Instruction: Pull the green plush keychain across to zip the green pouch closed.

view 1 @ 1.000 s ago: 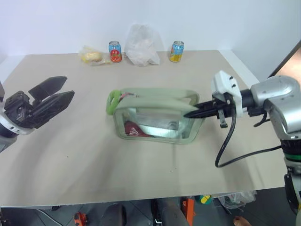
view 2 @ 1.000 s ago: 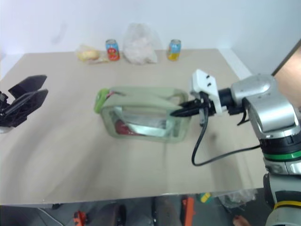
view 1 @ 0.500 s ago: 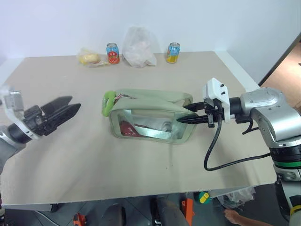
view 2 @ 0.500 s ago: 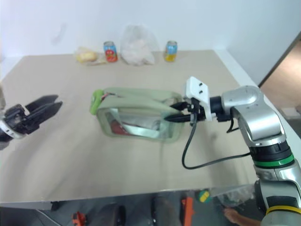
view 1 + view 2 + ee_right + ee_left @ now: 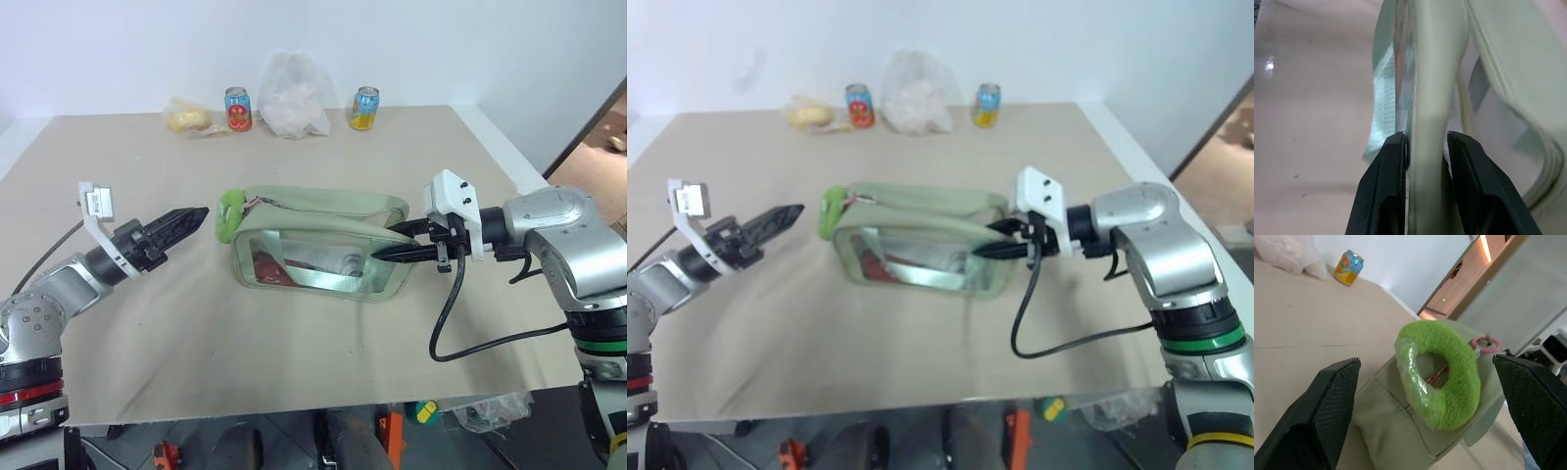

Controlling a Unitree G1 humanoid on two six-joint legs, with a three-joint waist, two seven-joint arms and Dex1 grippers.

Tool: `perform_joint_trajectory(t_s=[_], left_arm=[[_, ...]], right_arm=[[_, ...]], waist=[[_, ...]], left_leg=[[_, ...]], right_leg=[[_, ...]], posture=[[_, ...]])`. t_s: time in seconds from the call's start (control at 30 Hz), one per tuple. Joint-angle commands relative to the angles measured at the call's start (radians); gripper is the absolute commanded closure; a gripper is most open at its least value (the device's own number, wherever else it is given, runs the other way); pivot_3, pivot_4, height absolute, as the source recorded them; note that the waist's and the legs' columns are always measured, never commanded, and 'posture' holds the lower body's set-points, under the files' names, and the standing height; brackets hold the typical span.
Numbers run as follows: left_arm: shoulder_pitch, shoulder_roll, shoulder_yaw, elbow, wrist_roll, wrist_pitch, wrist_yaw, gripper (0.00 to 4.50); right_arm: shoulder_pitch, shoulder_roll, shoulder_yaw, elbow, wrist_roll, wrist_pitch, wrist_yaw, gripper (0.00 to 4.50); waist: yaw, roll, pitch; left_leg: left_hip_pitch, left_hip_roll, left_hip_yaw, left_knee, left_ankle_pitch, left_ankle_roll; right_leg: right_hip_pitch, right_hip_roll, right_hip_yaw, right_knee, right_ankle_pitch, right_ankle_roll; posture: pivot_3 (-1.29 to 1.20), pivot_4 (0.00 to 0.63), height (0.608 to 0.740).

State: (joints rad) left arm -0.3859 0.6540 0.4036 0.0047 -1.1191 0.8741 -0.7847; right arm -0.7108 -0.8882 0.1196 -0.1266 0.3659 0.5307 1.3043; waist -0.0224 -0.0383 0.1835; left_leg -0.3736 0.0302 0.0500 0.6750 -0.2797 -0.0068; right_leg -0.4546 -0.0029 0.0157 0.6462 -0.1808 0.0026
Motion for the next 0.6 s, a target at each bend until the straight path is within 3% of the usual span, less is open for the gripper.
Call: perform_joint_trajectory(t_s=[0.03,0.07,0.17,0.37,0.6], left_arm=[[-0.01,0.059,0.043,-0.066,-0.025,0.008,-0.053,0.0],[-0.01,0.069,0.042,-0.069,-0.023,0.009,-0.063,0.0],[-0.001,0.095,0.033,-0.073,-0.01,0.013,-0.092,0.0],[0.013,0.106,-0.018,-0.052,0.034,0.034,-0.102,0.0],[-0.049,0.056,-0.044,0.046,0.064,0.052,-0.068,0.0]], right_arm=[[0.009,-0.019,-0.044,-0.04,0.024,0.0,0.001,3.17],[0.009,-0.013,-0.048,-0.041,0.029,-0.001,-0.005,3.69],[0.011,-0.005,-0.054,-0.048,0.051,-0.001,-0.006,4.48],[0.013,-0.012,-0.051,-0.044,0.045,-0.007,-0.015,4.48],[0.024,-0.018,-0.046,-0.054,0.036,0.004,-0.045,4.48]], waist=[[0.0,0.0,0.0],[0.0,0.0,0.0],[0.0,0.0,0.0],[0.001,0.0,0.0],[0.002,-0.001,0.0]], left_leg=[[0.0,0.0,0.0,0.0,0.0,0.0],[0.0,0.0,0.0,0.0,0.0,0.0],[0.0,0.0,0.0,0.0,0.0,0.0],[0.0,0.0,0.0,0.0,0.0,-0.001],[0.0,0.0,0.0,0.0,0.0,-0.001]], right_leg=[[0.0,0.0,0.0,0.0,0.0,0.0],[0.0,0.0,-0.001,0.0,0.0,0.0],[0.0,0.001,-0.001,0.0,0.0,0.0],[0.0,0.001,-0.001,0.0,0.0,0.0],[0.0,0.0,-0.002,0.0,0.0,0.0]], posture=[[0.0,0.15,0.74],[0.0,0.15,0.74],[0.0,0.15,0.74],[0.0,0.15,0.74],[0.0,0.15,0.74]])
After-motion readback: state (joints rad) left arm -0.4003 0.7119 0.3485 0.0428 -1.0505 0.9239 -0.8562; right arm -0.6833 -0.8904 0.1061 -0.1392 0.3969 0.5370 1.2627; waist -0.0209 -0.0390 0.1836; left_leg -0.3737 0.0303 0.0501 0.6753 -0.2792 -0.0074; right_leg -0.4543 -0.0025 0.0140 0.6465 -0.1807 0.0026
